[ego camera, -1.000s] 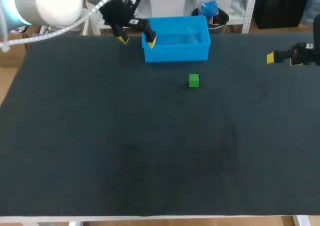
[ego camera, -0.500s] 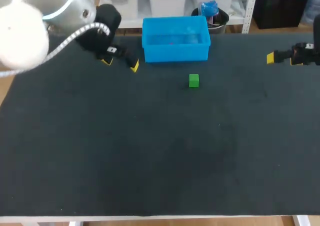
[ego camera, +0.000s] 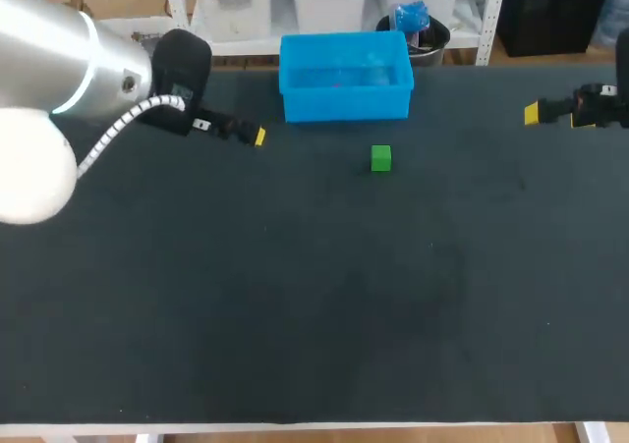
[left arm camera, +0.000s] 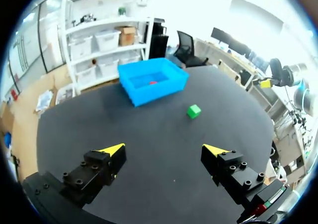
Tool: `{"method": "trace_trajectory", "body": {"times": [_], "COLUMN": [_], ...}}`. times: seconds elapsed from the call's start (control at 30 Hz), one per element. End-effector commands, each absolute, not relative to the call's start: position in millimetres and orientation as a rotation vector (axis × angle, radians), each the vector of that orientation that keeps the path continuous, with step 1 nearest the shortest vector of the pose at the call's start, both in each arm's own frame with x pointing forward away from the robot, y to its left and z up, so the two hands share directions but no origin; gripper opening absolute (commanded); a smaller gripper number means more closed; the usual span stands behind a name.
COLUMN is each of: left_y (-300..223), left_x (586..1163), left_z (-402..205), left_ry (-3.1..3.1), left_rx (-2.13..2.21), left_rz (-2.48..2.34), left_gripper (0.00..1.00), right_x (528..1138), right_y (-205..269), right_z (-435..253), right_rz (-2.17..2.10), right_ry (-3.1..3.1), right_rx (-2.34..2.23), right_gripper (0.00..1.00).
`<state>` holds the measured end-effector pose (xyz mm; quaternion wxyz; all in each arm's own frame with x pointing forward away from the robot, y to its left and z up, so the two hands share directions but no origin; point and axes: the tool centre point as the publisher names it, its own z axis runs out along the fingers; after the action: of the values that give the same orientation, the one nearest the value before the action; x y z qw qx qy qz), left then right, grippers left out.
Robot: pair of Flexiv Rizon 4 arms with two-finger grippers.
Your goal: Use the left arm to pick the red cube and place it into the blue plastic box first, then use the right arm to grasp the green cube and put it into the same blue plastic box after the first action is fully finished.
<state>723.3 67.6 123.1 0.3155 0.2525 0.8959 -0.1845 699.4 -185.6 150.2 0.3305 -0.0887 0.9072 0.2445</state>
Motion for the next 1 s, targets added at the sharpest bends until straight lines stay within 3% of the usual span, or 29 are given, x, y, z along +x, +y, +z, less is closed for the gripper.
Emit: {"method": "trace_trajectory", "body": {"times": [0.03, 0.57, 1.0], "left_y": [68.4, 68.4, 68.4], "left_x": [720.4, 720.4, 720.4], "left_z": [122.0, 122.0, 122.0], "left_ry": [2.323, 2.323, 2.323], "left_rx": [0.651, 0.651, 0.651], "left_rz": [-0.495, -0.495, -0.495], "left_gripper": [1.0, 1.0, 1.0], "right_x": [702.2, 727.5, 727.5], "right_y": [-178.7, -97.6, -97.6], "right_z": [147.5, 118.6, 118.6], "right_rz": [0.628, 0.243, 0.243], "right_ry": [2.403, 2.705, 2.705], "right_rx": [-0.242, -0.414, -0.414], "right_gripper": [1.0, 1.0, 1.0]}}
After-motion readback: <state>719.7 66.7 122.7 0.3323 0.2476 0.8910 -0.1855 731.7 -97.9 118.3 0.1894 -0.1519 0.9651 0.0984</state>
